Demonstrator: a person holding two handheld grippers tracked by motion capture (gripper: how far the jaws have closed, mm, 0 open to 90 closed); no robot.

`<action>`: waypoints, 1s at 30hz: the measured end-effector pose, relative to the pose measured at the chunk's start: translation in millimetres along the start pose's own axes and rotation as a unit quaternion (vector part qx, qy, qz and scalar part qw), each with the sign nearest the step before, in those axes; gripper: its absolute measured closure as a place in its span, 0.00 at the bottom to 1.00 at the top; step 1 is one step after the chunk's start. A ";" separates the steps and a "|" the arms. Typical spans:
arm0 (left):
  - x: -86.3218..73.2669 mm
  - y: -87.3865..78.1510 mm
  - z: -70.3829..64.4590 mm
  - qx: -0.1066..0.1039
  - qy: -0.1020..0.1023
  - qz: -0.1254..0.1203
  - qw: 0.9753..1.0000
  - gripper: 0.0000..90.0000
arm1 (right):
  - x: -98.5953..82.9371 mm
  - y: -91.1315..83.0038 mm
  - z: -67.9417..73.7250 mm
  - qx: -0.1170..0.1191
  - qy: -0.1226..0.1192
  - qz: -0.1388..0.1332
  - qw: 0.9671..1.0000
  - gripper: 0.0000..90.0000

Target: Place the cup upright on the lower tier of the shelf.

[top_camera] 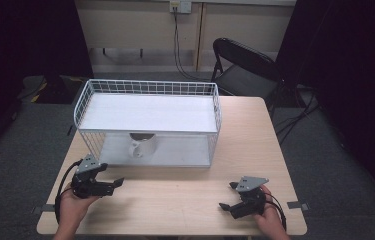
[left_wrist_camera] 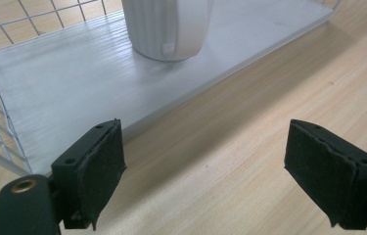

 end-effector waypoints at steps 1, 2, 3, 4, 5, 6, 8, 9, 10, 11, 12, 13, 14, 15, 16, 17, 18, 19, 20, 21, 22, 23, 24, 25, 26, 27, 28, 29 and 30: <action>-1.2 -0.3 0.2 -0.001 -0.002 0.000 1.000 0.16 | 0.0 0.0 0.0 0.000 0.000 0.000 1.000 0.16; -2.5 -0.9 0.8 0.000 0.000 0.003 1.000 0.16 | 0.0 0.0 0.0 0.000 0.000 0.000 1.000 0.16; -2.5 -0.9 0.8 0.000 0.000 0.003 1.000 0.16 | 0.0 0.0 0.0 0.000 0.000 0.000 1.000 0.16; -4.7 -1.3 1.7 -0.004 0.002 0.005 1.000 0.16 | 0.0 0.0 0.0 0.000 0.000 0.000 1.000 0.16; -5.7 -1.3 1.6 -0.006 0.000 0.003 1.000 0.16 | 0.0 0.0 0.0 0.000 0.000 0.000 1.000 0.16; -6.4 -1.5 1.8 -0.008 0.001 0.004 1.000 0.16 | 0.0 0.0 0.0 0.000 0.000 0.000 1.000 0.16; -8.5 -1.7 2.0 -0.010 0.004 0.002 1.000 0.16 | 0.0 0.0 0.0 0.000 0.000 0.000 1.000 0.16; -10.2 -1.8 2.6 -0.011 0.006 0.003 1.000 0.16 | 0.0 0.0 0.0 0.000 0.000 0.000 1.000 0.16; -11.6 -1.7 2.9 -0.011 0.004 0.002 1.000 0.16 | 0.0 0.0 0.0 0.000 0.000 0.000 1.000 0.16; -11.6 -1.7 2.9 -0.011 0.004 0.002 1.000 0.16 | 0.0 0.0 0.0 0.000 0.000 0.000 1.000 0.16; -13.1 -1.6 3.4 -0.014 0.003 0.002 1.000 0.16 | 0.0 0.0 0.0 0.000 0.000 0.000 1.000 0.16; -16.4 -1.4 5.0 -0.011 0.002 0.005 1.000 0.16 | 0.0 0.0 0.0 0.000 0.000 0.000 1.000 0.16; -16.4 -1.4 5.0 -0.011 0.002 0.005 1.000 0.16 | 0.0 0.0 0.0 0.000 0.000 0.000 1.000 0.16; -18.4 -1.1 5.7 -0.011 0.000 0.006 1.000 0.16 | 0.0 0.0 0.0 0.000 0.000 0.000 1.000 0.16; -23.0 -0.1 6.8 -0.012 -0.004 0.012 1.000 0.16 | 0.0 0.0 0.1 0.000 0.000 0.000 1.000 0.16; -24.5 0.2 7.6 -0.011 -0.003 0.013 1.000 0.16 | -0.1 0.0 0.1 0.000 0.000 0.000 1.000 0.16; -26.1 0.1 8.5 -0.008 -0.003 0.015 1.000 0.16 | -0.1 0.0 0.1 0.000 0.000 0.000 1.000 0.16; -26.1 0.1 8.5 -0.008 -0.003 0.015 1.000 0.16 | -0.1 0.0 0.1 0.000 0.000 0.000 1.000 0.16; -28.0 0.1 9.9 -0.009 -0.008 0.014 1.000 0.16 | -0.1 0.0 0.1 0.000 0.000 0.000 1.000 0.16; -28.0 0.1 9.9 -0.009 -0.008 0.014 1.000 0.16 | -0.1 0.0 0.1 0.000 0.000 0.000 1.000 0.16; -30.4 -0.1 11.6 -0.006 -0.005 0.016 1.000 0.16 | -0.1 0.0 0.1 0.000 0.000 0.000 1.000 0.16; -30.4 -0.1 11.6 -0.006 -0.005 0.016 1.000 0.16 | -0.1 0.0 0.1 0.000 0.000 0.000 1.000 0.16; -32.3 -0.1 12.6 -0.009 -0.006 0.015 1.000 0.16 | -0.1 0.0 0.1 0.000 0.000 0.000 1.000 0.16; -32.3 -0.1 12.6 -0.009 -0.006 0.015 1.000 0.16 | -0.1 0.0 0.1 0.000 0.000 0.000 1.000 0.16; -34.4 -0.3 13.8 -0.007 -0.004 0.016 1.000 0.16 | -0.1 -0.1 0.1 0.000 0.000 0.000 1.000 0.16; -35.8 -0.1 14.7 -0.007 -0.006 0.017 1.000 0.16 | -0.1 0.0 0.1 0.000 0.000 0.000 1.000 0.16; -37.0 0.2 15.1 -0.007 -0.009 0.016 1.000 0.16 | -0.1 0.0 0.1 0.000 0.000 0.000 1.000 0.16; -39.0 0.5 16.3 -0.008 -0.010 0.016 1.000 0.16 | -0.1 -0.1 0.1 0.000 0.000 0.000 1.000 0.16; -40.6 0.8 17.1 -0.010 -0.012 0.016 1.000 0.16 | -0.1 0.0 0.1 0.000 0.000 0.000 1.000 0.16</action>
Point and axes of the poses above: each handheld gripper's, and its own axes: y roughly forward along the jaws, x roughly out of its top, z roughly to its left, the point moved 5 cm from there along y, roughly forward along the jaws, and after that the axes turned 7 degrees about z, right-handed, at the moved point
